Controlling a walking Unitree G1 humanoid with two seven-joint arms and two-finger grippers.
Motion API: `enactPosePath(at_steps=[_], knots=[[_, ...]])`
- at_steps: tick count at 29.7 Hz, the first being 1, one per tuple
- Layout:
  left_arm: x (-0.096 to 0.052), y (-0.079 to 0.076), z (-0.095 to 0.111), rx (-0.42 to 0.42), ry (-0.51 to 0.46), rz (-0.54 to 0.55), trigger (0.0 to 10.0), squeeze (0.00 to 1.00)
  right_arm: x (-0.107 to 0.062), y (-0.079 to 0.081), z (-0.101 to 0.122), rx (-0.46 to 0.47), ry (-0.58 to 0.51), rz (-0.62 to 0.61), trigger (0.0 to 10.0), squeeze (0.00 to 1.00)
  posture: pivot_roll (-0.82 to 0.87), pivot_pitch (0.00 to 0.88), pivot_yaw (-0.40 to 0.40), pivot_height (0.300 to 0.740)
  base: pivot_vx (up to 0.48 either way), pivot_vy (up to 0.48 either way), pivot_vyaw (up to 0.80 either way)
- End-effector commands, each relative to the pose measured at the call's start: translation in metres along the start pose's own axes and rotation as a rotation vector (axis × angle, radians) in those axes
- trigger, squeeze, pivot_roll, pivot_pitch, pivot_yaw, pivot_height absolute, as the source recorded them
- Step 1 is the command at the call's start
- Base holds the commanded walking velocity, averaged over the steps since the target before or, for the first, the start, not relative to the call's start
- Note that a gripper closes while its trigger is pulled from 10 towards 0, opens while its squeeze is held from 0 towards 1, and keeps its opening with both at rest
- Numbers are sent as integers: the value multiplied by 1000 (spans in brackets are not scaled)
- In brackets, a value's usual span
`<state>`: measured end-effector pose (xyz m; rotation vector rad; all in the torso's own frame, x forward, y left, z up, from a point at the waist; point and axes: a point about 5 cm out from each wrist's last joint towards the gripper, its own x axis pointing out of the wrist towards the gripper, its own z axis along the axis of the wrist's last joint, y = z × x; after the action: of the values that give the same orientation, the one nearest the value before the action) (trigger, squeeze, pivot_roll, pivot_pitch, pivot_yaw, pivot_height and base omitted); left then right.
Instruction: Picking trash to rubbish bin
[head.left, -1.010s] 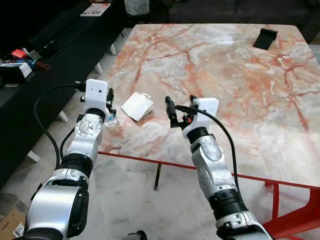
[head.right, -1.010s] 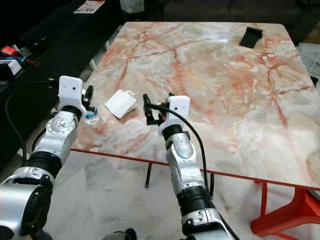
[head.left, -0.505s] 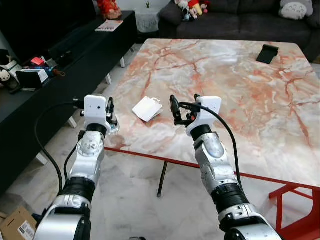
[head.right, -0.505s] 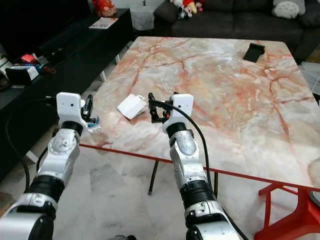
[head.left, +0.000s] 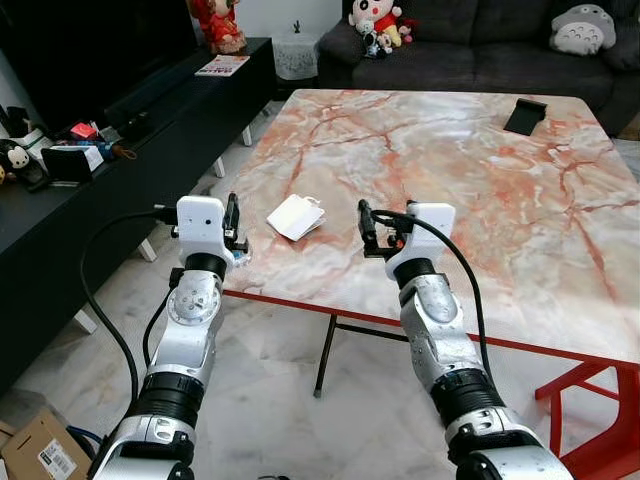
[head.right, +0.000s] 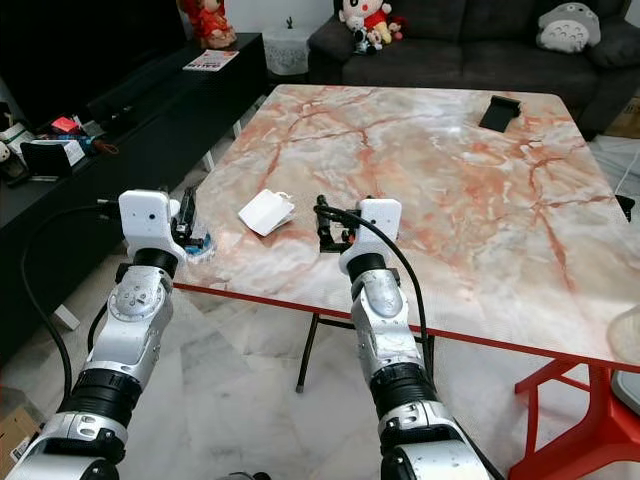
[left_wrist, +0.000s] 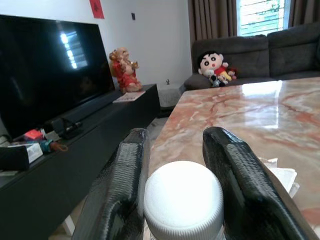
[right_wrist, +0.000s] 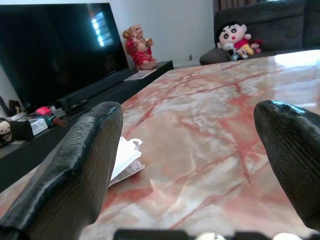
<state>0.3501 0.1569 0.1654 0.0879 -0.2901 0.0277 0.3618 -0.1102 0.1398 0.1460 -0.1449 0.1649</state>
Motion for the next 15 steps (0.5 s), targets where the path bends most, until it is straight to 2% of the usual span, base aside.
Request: enactPosePath(at_steps=[1,15], knots=[[2,4,9,16,-32,12,10000,0,4,2,4,0,-14,3,10000,0,32,0,83,740,0,0,0],[0,0,8,14,-7,-3,10000,0,2,-6,2,-2,-18,-32,10000,0,35,0,93,740,0,0,0]])
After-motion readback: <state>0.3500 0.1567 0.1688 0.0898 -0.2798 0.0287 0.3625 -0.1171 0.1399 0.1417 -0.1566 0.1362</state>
